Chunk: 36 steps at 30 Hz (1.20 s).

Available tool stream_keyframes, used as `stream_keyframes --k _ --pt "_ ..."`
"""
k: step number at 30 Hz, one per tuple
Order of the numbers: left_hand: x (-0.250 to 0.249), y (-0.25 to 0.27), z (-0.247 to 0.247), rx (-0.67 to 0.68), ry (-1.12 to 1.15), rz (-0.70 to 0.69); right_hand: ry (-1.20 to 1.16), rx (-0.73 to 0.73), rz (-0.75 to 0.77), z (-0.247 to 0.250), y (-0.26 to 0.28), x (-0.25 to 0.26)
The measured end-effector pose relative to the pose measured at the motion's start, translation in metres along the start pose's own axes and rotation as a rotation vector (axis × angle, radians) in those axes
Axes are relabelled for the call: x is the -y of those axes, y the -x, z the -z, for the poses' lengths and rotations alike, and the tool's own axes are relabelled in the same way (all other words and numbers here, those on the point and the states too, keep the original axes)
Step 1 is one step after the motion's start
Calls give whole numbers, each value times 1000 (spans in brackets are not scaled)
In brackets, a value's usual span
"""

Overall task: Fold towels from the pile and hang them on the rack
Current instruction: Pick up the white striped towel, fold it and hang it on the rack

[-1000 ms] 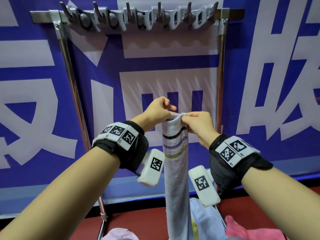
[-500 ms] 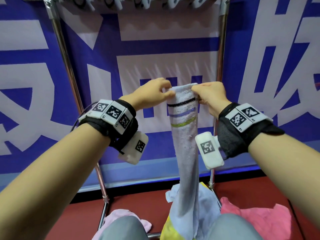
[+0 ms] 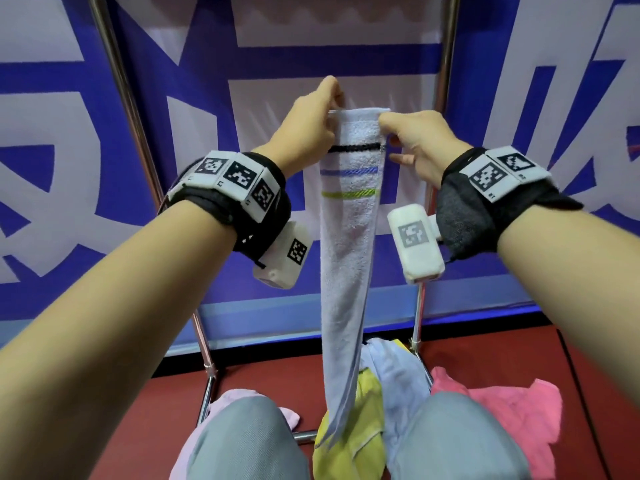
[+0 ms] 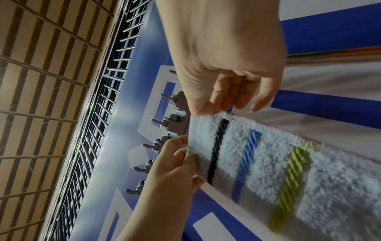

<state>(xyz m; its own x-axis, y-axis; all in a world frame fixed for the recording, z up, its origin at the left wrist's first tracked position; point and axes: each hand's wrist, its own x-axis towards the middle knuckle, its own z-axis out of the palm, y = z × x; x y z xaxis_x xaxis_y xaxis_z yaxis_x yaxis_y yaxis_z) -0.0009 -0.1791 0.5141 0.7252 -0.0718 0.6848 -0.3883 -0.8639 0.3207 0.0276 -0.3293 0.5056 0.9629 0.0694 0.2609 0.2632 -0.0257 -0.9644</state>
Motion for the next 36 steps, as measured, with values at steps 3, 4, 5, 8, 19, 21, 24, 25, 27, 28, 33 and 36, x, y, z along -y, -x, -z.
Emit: stream_keyframes --k 3,4,5,8,19,21,24,25,27,28,33,36 --pt "3 2 -4 70 -156 -2 -1 38 5 -6 2 1" --pt "4 3 -4 78 -201 4 -3 49 8 -8 3 1" --pt "5 3 -4 83 -231 16 -10 59 10 -10 4 1" --pt "2 3 -4 117 -248 81 -32 70 14 -14 5 0" --pt "10 5 -8 127 -381 92 -76 65 36 -21 7 -5" --pt "10 4 -8 119 -342 108 -80 77 42 -21 6 -5" --pt "8 3 -10 71 -262 122 -93 86 50 -20 6 -5" --pt "6 3 -11 55 -239 130 -97 85 58 -19 6 -6" --pt "2 2 -12 35 -203 146 -106 82 83 -17 6 -10" --pt "0 1 -12 29 -186 154 -110 84 95 -16 6 -12" --pt "1 2 -13 29 -183 126 14 127 200 -11 13 -40" --pt "7 5 -16 42 -186 133 146 109 213 -14 16 -72"
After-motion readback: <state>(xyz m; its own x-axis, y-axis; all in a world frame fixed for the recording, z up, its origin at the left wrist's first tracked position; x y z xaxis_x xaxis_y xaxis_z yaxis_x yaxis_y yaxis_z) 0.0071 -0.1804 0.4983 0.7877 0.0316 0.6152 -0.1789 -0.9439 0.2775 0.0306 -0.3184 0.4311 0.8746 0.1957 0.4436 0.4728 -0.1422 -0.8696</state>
